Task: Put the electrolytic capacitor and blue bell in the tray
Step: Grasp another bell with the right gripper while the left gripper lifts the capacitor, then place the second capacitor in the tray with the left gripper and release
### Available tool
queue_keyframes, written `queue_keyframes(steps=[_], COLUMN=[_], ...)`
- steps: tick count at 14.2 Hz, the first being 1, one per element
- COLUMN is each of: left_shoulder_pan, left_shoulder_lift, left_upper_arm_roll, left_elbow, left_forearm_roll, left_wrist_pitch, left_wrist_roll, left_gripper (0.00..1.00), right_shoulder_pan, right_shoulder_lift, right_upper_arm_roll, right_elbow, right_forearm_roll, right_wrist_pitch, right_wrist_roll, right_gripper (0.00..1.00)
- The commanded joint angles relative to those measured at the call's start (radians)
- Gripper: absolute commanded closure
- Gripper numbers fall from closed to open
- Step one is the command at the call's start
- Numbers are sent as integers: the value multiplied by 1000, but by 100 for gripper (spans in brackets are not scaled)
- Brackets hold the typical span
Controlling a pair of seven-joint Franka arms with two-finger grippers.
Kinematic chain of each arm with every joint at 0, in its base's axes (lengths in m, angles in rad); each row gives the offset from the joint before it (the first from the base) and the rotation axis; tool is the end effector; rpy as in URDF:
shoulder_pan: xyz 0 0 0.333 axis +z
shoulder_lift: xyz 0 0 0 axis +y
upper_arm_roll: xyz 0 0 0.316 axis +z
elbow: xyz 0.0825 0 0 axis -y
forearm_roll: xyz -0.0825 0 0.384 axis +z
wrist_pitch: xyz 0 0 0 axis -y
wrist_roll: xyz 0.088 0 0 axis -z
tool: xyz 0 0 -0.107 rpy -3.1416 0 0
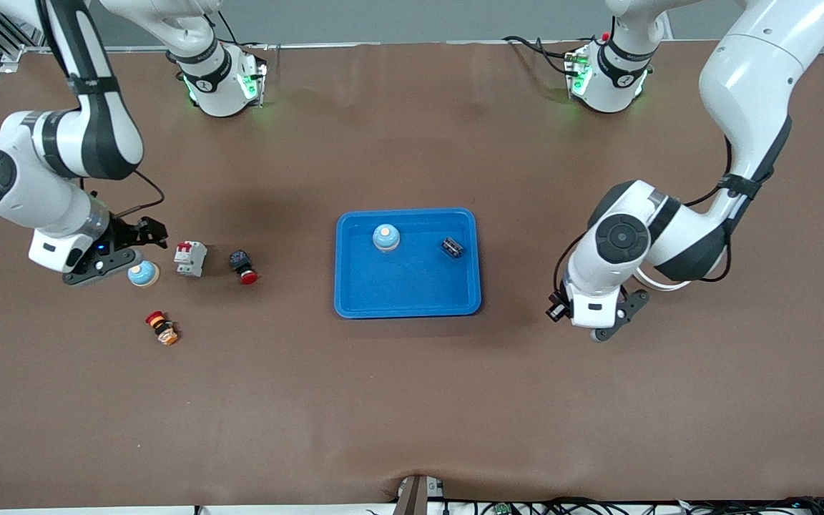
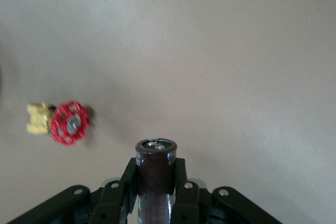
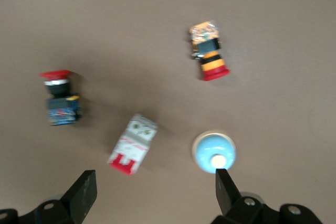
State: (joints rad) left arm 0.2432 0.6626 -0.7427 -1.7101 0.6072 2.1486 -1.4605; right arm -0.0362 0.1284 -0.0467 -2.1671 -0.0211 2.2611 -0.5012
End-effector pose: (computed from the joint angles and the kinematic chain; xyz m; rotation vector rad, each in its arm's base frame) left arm 0.6187 -0.2468 0.2815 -2.8976 -1.0890 -0.0826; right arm 0.5468 -0.0458 0.3332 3.0569 0.6712 -0.0613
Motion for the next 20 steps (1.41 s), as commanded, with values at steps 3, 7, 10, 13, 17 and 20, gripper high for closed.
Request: queue_keyframes(steps=[3, 7, 10, 13, 17, 20], left_shoulder_pan=[-103, -182, -255, -303, -421, -478], left_shoulder_lift=[29, 52, 75, 124, 195, 225], left_upper_arm_roll=[6, 8, 8, 9, 68, 127], left_elbow=[46, 47, 81, 121, 205, 231], left_forearm_roll=[-15, -15, -18, -17, -17, -20], left_wrist_pitch=[-13, -7, -7, 2, 13, 37], left_wrist_roll=[-118, -185, -224, -302, -414, -436], left_gripper=[100, 100, 100, 100, 100, 100], right_shoulder_pan=[-114, -163, -166, -172, -188, -194], right_shoulder_lift=[94, 164, 183, 220, 234, 240], right_upper_arm_roll=[21, 22, 22, 22, 22, 24], right_elbow=[-7, -14, -40, -40, -42, -60], right_forearm_roll=[-6, -5, -5, -5, -5, -3], right_wrist_pitch=[129, 230, 287, 330, 334, 344], right_wrist_roll=[-176, -260, -263, -266, -295, -297], right_gripper=[0, 0, 0, 0, 0, 0])
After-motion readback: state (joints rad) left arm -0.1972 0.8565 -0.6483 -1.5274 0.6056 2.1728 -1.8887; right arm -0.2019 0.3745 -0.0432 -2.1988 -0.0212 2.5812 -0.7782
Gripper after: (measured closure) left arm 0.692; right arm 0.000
